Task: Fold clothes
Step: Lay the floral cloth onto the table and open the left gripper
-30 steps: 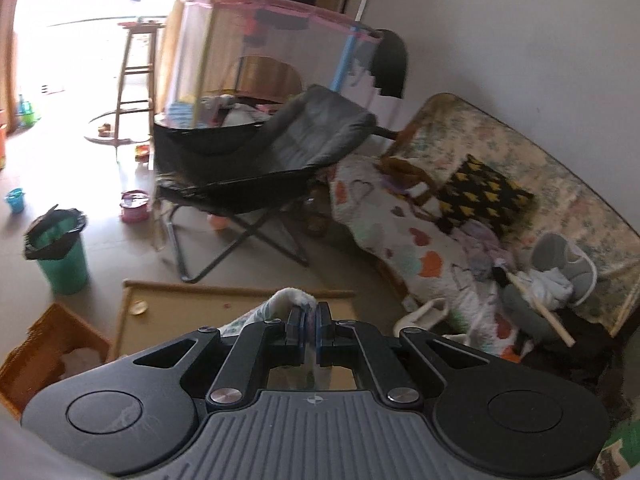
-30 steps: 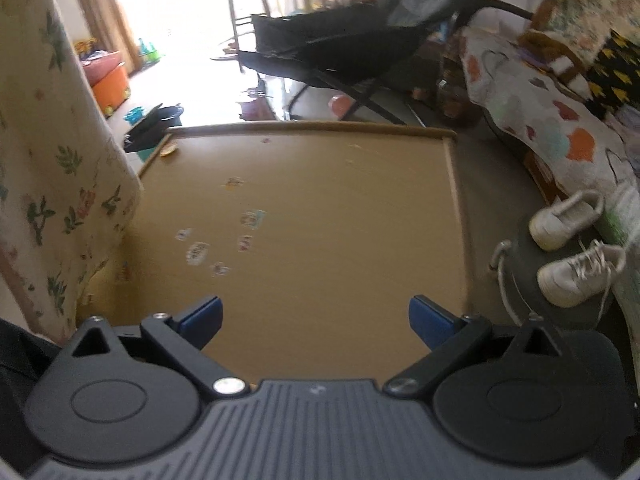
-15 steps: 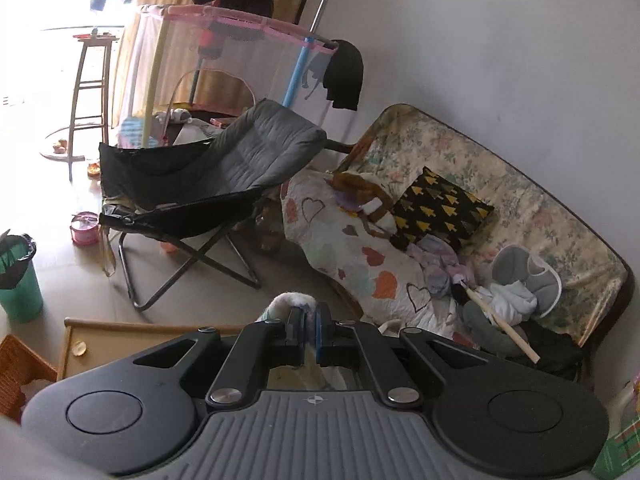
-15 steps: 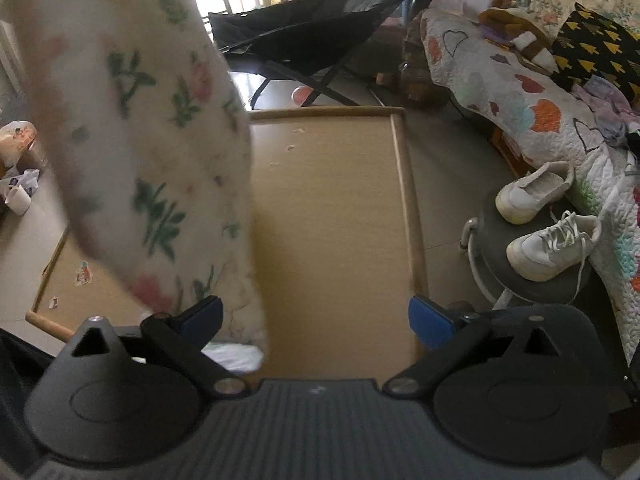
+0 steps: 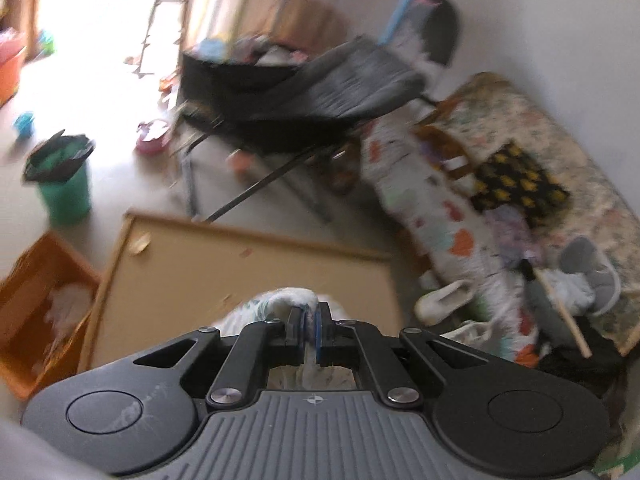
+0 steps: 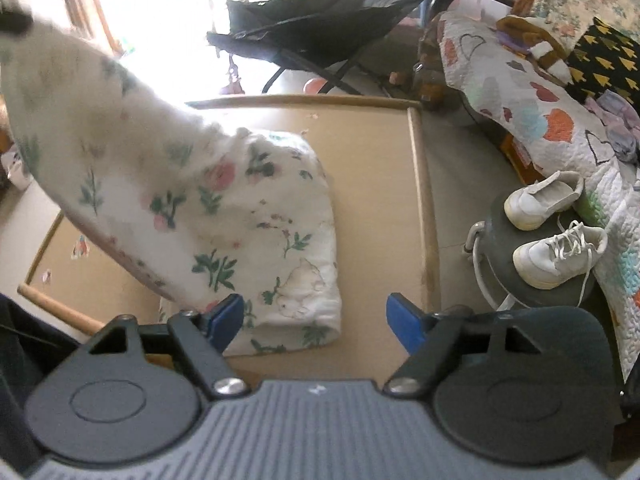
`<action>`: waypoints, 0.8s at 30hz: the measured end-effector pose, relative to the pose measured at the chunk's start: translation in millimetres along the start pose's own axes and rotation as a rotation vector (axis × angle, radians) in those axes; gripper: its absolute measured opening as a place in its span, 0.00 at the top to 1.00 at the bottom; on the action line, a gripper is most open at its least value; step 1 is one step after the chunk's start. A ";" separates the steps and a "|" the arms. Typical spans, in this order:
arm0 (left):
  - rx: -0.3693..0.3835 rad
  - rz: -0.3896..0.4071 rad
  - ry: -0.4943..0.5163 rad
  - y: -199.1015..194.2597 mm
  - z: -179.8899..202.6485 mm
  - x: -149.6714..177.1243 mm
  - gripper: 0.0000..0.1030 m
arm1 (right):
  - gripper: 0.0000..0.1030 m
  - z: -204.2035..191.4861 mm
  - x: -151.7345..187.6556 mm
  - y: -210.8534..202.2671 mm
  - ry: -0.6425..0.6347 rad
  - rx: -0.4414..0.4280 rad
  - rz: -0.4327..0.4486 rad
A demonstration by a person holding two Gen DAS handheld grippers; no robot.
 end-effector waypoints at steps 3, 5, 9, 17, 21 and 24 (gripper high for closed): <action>-0.110 -0.013 -0.020 23.9 -37.9 7.8 0.95 | 0.27 -5.0 1.3 1.7 -0.025 0.000 0.003; -0.167 -0.025 -0.018 39.0 -58.1 10.6 0.95 | 0.28 -8.7 2.5 1.2 -0.056 0.004 0.018; -0.239 -0.057 -0.055 66.6 -97.4 18.2 0.92 | 0.34 -14.2 6.1 1.8 -0.121 0.012 0.033; -0.223 0.000 -0.056 85.7 -135.3 41.0 0.59 | 0.49 -19.3 9.9 0.5 -0.217 -0.014 0.052; -0.162 0.023 -0.091 82.8 -144.7 57.7 0.37 | 0.49 -23.4 7.5 -2.9 -0.273 -0.052 0.106; -0.136 0.019 -0.059 83.6 -148.0 72.2 0.36 | 0.49 -32.9 4.3 -8.5 -0.354 -0.069 0.150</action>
Point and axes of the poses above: each gripper's, at about its wrist camera, not at the fingertips, and y roughly the way its jaws point, z to its right, x to its underside, the point moved 5 cm from there along y, roughly the way its jaws point, and after that the axes turned 10 degrees about -y, right-handed, at the moved point
